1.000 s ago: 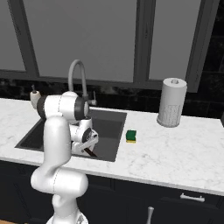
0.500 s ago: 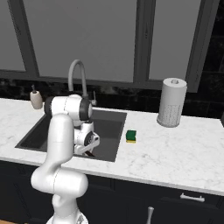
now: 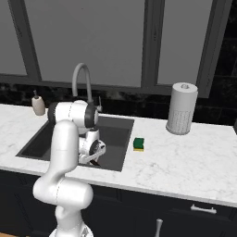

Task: Pick the pan and sponge and place them into the sink. Then turn on the water.

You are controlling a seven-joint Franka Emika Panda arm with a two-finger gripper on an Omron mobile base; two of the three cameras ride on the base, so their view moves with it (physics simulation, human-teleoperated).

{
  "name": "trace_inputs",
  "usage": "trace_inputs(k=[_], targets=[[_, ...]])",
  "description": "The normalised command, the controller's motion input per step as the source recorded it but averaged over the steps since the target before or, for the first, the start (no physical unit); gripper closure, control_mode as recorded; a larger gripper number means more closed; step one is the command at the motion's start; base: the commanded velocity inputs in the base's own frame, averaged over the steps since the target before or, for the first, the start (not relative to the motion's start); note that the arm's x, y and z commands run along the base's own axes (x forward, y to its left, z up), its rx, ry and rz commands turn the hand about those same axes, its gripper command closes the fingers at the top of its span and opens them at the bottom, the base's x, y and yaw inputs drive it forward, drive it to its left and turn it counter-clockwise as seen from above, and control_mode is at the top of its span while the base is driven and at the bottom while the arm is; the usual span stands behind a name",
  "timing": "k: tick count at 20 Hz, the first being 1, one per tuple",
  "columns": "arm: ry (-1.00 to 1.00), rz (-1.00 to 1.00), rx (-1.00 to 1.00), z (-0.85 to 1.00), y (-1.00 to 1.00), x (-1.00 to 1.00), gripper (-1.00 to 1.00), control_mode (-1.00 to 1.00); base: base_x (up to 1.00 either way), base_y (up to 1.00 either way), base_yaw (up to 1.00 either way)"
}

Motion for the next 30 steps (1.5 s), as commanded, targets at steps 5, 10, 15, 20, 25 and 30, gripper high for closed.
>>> trace_inputs(k=[5,10,15,20,25,30], targets=[[-0.01,0.00,0.02,0.10,0.01,0.00,-1.00,-1.00,0.00,0.00,0.00],[0.01,0.00,0.00,0.68,-0.02,0.00,-1.00,-1.00,0.00,0.00,0.00],[0.00,0.00,0.00,0.75,-0.16,0.00,-1.00,-1.00,0.00,0.00,0.00],[0.07,-0.01,0.00,0.92,-0.32,0.00,-1.00,-1.00,0.00,0.00,0.00],[0.15,-0.11,0.00,0.93,-0.48,0.00,-1.00,-1.00,0.00,0.00,0.00],[0.08,-0.18,-0.01,0.43,-0.33,0.00,-1.00,-1.00,0.00,0.00,0.00]])
